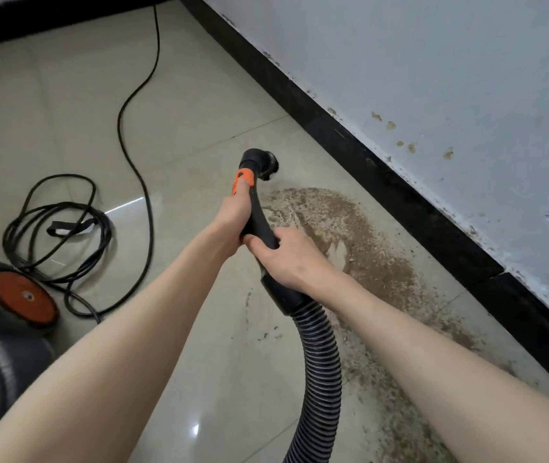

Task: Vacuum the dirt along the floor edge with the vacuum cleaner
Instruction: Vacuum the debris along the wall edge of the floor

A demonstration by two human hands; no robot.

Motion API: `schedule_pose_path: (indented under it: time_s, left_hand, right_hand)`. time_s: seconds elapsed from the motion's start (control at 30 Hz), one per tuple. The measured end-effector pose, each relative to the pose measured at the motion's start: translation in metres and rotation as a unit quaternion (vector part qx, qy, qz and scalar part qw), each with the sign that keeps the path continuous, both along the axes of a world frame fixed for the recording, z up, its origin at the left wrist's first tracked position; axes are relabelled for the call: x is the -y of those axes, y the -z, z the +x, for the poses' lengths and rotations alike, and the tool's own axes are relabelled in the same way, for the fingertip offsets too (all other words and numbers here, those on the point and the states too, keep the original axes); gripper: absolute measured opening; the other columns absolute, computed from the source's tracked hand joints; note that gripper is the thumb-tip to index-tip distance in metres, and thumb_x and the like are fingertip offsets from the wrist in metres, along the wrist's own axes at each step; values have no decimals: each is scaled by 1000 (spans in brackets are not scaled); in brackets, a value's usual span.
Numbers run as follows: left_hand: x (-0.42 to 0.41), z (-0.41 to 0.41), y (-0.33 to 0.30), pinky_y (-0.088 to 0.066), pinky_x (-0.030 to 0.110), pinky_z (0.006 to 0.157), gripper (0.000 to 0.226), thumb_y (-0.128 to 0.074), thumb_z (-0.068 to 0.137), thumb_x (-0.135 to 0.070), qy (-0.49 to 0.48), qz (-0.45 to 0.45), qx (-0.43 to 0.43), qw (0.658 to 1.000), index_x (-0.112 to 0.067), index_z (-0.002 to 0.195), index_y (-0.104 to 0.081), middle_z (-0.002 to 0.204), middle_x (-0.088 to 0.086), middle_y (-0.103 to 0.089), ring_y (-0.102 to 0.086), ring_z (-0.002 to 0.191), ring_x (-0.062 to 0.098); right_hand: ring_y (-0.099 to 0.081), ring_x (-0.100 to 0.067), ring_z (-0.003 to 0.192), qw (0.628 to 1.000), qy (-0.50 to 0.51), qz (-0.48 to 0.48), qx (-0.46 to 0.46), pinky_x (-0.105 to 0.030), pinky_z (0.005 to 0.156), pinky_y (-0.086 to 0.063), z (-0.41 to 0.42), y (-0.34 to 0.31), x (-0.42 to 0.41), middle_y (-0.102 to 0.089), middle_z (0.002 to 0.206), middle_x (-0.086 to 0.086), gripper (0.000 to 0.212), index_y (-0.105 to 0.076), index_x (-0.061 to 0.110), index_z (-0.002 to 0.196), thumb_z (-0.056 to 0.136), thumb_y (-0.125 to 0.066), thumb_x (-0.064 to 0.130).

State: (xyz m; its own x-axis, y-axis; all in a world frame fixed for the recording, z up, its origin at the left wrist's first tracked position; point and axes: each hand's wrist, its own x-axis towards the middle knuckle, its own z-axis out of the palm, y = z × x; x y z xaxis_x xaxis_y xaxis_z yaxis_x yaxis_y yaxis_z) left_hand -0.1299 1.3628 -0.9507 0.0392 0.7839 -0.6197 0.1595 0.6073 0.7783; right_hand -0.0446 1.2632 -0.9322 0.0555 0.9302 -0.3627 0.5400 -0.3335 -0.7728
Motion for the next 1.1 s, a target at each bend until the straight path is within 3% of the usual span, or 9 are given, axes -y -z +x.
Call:
schedule_pose_path:
  time_s: [0.13,0.27,0.43,0.7,1.03,1.1]
  left_hand:
    - [16,-31,-4,-46,35,73,75,-38,92,-62,-12,-28,1,1000,-1,136,-45,102,11,-53,-53,89,26]
    - [34,-54,-4,-46,32,64,77,-36,92,-64,-8,-68,10,998,-1,137,-43,86,7,-53,-54,82,25]
    - [51,-69,-2,-47,34,65,73,-34,94,-63,-1,-109,5,994,-3,133,-45,91,8,-56,-56,88,26]
    - [54,-41,-1,-44,32,54,67,-32,95,-61,-3,-92,12,996,-6,132,-45,80,5,-52,-53,69,21]
    - [37,5,7,-44,31,53,71,-32,94,-64,42,-78,9,996,-5,130,-47,78,5,-52,-54,68,20]
    - [36,19,7,-44,30,52,68,-32,95,-63,58,-74,13,996,-6,127,-48,78,5,-52,-54,68,20]
  right_hand:
    - [-63,-28,75,999,-13,-22,-20,-34,60,-46,-28,-6,13,-60,74,-1,38,-46,27,68,91,-51,56]
    - [-66,-30,85,998,-43,-43,5,-39,75,-53,-46,-9,29,-69,90,-8,36,-45,27,71,91,-49,57]
    - [-65,-31,87,993,-78,-71,57,-39,79,-54,-51,-8,40,-68,94,-8,38,-52,20,84,90,-49,58]
    - [-66,-30,87,992,-64,-88,63,-42,82,-55,-33,-4,40,-69,96,-9,43,-57,17,98,90,-49,59]
    - [-66,-30,86,993,-35,-82,75,-42,82,-55,11,0,29,-68,95,-9,44,-57,17,97,90,-50,59]
    - [-66,-29,86,994,-21,-79,71,-41,81,-55,22,1,30,-67,94,-7,39,-55,21,89,90,-50,60]
